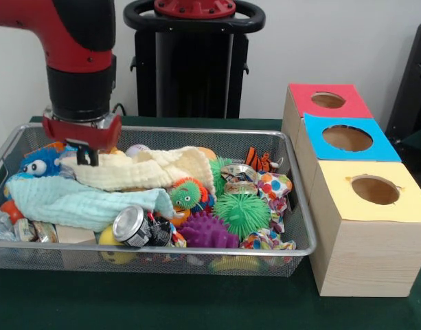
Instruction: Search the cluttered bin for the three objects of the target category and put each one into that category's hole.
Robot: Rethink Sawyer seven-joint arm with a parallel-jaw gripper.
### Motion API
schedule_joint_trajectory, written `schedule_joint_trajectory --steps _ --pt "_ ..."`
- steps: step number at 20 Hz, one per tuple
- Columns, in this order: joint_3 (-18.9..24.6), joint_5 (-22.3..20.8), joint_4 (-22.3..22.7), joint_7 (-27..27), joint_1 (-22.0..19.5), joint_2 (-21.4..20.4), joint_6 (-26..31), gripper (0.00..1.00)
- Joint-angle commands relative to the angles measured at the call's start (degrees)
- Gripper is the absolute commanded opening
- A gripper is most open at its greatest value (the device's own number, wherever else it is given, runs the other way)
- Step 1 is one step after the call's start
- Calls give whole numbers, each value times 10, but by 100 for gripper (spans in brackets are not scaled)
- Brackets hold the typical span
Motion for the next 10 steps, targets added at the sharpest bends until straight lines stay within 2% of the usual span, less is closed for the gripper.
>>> schedule_joint_trajectory --steps 1,10 --pt "49 26 85 -19 -23 -58 33 0" --pt "54 45 97 -9 -25 -73 45 0"
